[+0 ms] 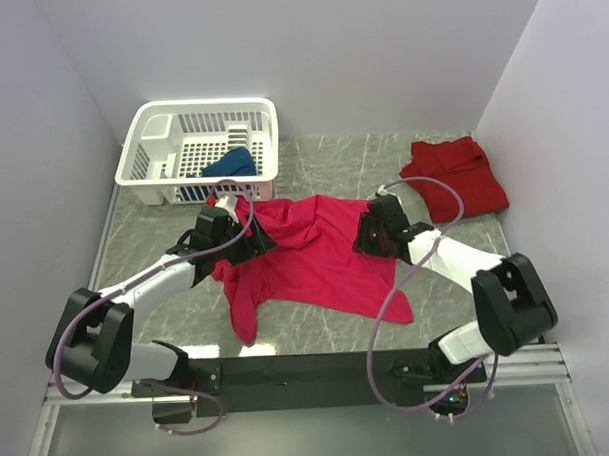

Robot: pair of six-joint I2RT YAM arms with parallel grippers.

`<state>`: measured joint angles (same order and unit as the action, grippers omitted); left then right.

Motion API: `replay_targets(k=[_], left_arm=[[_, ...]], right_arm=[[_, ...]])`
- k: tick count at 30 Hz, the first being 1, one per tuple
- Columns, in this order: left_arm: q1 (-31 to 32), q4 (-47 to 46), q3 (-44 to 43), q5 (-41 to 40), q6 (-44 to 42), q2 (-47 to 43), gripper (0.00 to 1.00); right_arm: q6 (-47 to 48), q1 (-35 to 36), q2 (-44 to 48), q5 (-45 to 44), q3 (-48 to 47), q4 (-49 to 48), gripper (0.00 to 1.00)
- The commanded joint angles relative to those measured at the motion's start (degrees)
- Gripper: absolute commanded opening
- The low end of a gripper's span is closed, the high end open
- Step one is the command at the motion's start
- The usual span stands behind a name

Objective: Fold and stack the t-shirts
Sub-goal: Flatten the tshirt out

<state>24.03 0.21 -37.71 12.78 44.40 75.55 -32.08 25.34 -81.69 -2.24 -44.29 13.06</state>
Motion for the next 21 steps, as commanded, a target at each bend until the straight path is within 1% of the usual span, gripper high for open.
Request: replay_targets(k=[1, 9, 14, 21], left_arm=[[0.14, -3.37, 1.15, -1.88, -0.63, 1.53, 0.83], [0.23, -2.84, 2.47, -3.90, -2.39, 4.78, 0.84], [0.23, -2.58, 2.82, -4.87, -3.27, 6.01, 0.85], [0.14, -2.41, 4.14, -4.42, -3.71, 4.08, 0.85]], right_arm=[[-0.18, -1.08, -3.90, 2.06, -1.49, -3.83, 0.51], [0.17, -4.60, -11.90, 1.10, -4.84, -1.37, 0.51], [1.31, -7.06, -14.98, 0.92, -7.11, -0.49, 0.51], [2.10, -9.43, -19.46, 1.97, -13.62, 1.61, 0.51]])
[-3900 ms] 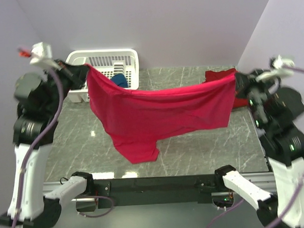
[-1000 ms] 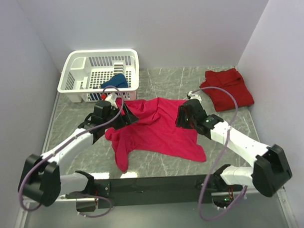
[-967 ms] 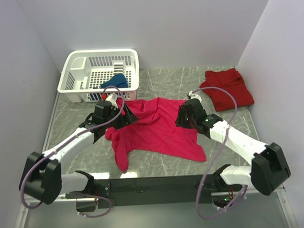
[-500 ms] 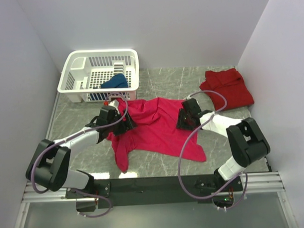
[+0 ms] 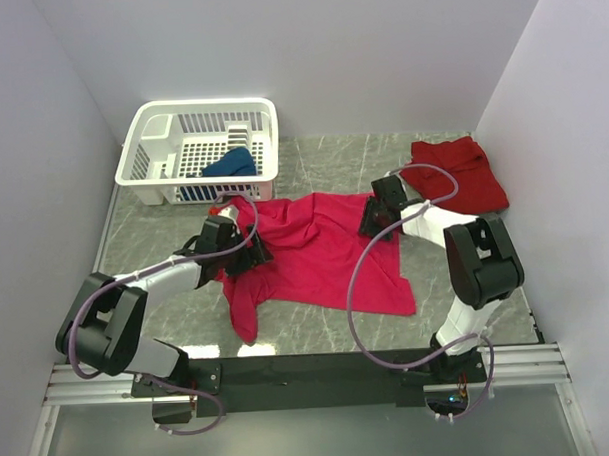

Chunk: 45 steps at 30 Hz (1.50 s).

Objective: Fold and stack the t-shirts
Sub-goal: Flatten the tshirt out

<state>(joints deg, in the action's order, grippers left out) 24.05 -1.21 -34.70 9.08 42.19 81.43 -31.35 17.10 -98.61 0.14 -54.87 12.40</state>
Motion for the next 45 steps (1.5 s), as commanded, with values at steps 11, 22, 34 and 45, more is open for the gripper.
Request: replay_targets(k=[11, 22, 34, 45], left_arm=[[0.12, 3.23, 1.21, -4.25, -2.82, -4.43, 0.86], [0.12, 7.10, 1.48, -7.58, -4.14, -11.90, 0.87], [0.12, 9.21, 2.62, -8.91, -2.29, -13.75, 0.87], [0.03, 16.76, 4.82, -18.21, 1.39, -22.79, 0.88]], right_arm=[[4.02, -5.59, -11.33, -0.05, -19.21, 9.12, 0.51], [6.30, -7.87, -17.41, -1.29, -30.99, 13.43, 0.51], [5.70, 7.31, 11.58, -10.51, -11.52, 10.62, 0.49], [-1.16, 18.58, 20.38, -19.46, 1.78, 15.44, 0.49]])
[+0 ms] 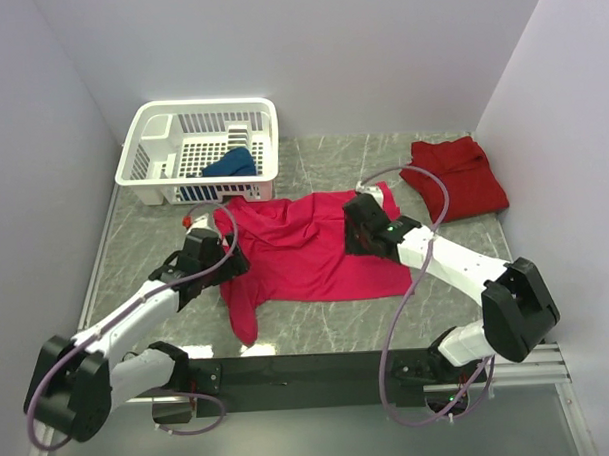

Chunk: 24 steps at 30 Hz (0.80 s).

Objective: Fold and stack the t-shirts
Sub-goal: Flatten the tshirt out

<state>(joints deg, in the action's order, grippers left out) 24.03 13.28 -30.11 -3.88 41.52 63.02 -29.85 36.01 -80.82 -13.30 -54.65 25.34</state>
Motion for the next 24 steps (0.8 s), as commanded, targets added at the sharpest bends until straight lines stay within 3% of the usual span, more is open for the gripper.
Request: replay_targets(k=[1, 5, 15, 18, 21, 24], left_arm=[[0.05, 3.15, 0.31, -6.57, 2.69, -6.58, 0.89], [-0.30, 4.92, 1.54, -11.23, 4.54, -9.67, 0.91], [-1.97, 5.09, 2.77, -9.22, 5.33, -6.25, 0.83], [-2.41, 4.48, 2.77, -8.43, 4.98, -5.37, 0.76], [-2.85, 3.60, 3.04, -7.72, 4.63, -4.49, 0.56], [-3.38, 2.81, 3.65, -6.85, 4.45, -4.58, 0.49]], right_arm=[[-3.02, -0.33, 2.85, -7.08, 2.18, 3.21, 0.49], [-4.43, -4.61, 6.54, -7.18, 6.39, 4.19, 0.51], [-6.28, -15.44, 20.78, -2.79, 18.17, 4.89, 0.55], [-6.54, -17.46, 24.03, -1.99, 20.20, 5.15, 0.58], [-6.72, -18.34, 26.06, -2.69, 21.25, 5.77, 0.60], [-6.89, -19.31, 26.32, -1.38, 21.52, 5.51, 0.63]])
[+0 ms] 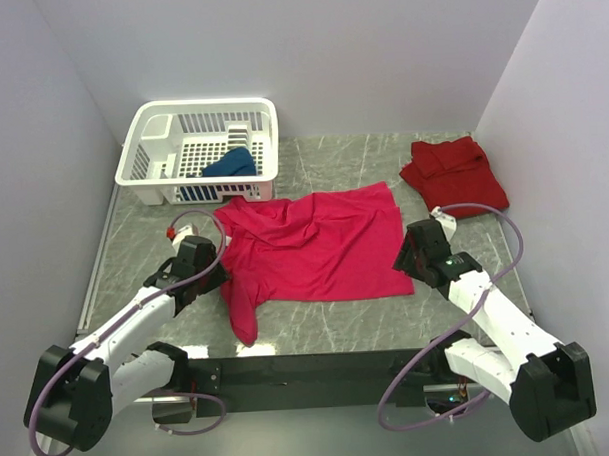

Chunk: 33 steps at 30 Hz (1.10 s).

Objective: Fold and stack the t-shirts
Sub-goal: Flatten the tshirt out

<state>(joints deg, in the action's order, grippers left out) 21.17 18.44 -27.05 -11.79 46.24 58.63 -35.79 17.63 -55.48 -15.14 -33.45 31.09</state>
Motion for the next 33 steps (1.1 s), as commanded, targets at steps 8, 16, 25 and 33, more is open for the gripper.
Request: replay_targets(k=[8, 16, 25, 33], left_arm=[[-1.22, -3.84, 2.00, 3.26, -0.45, 0.96, 0.43], [-2.62, -6.92, 3.40, 6.17, -0.89, 2.19, 0.01], [-5.96, 0.81, 4.02, -2.88, 4.12, -18.01, 0.01], [-6.14, 2.48, 3.23, -5.08, 4.74, -19.27, 0.01]], right_arm=[[-4.64, -1.46, 0.46, 0.63, 1.10, 2.22, 0.67], [-5.52, -1.72, 0.20, 3.80, 2.34, 3.01, 0.66], [-5.78, -1.63, -2.78, 2.13, 1.72, 4.50, 0.64], [-5.87, -1.63, -5.86, 1.78, 1.02, 4.94, 0.63]])
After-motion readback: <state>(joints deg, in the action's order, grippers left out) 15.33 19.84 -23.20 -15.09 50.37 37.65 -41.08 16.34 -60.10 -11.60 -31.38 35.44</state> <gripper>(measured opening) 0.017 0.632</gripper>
